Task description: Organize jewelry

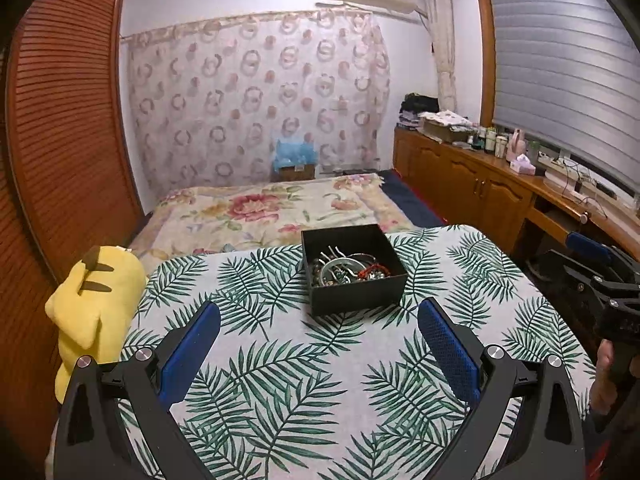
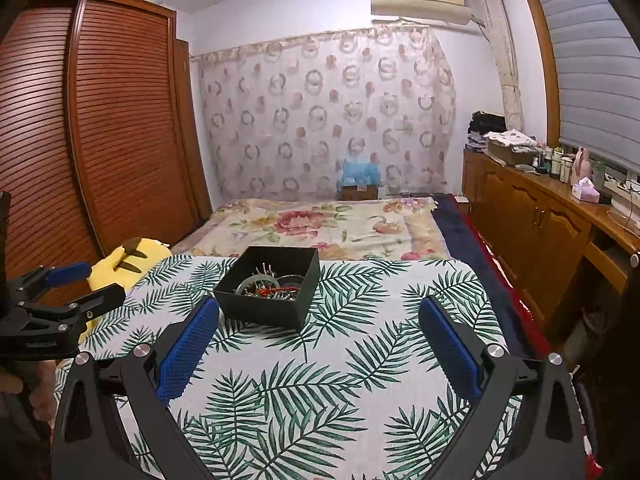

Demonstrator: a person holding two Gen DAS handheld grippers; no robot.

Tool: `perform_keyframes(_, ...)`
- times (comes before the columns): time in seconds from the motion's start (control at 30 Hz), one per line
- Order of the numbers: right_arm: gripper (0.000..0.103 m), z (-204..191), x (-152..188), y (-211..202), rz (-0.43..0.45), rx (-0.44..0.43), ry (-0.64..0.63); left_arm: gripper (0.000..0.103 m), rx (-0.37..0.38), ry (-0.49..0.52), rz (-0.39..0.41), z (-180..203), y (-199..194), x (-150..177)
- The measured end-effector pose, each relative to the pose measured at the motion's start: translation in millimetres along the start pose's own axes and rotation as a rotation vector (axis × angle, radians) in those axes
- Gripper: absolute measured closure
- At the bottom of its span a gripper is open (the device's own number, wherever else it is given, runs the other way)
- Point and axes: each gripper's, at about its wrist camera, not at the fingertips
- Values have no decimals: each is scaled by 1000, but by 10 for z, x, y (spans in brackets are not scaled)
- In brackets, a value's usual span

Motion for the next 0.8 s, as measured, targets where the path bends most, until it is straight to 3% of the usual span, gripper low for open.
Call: perform_keyframes(0.8,2,-34,43,22,-5,0,1,8,12,-27,14,-58,-54,79)
Point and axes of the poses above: each gripper's, at about its wrist camera, not at the fingertips, and y roughly the way its jaws point, z to its right, x to its underside, and after that the axes turned 14 degrees about -z, right-handed
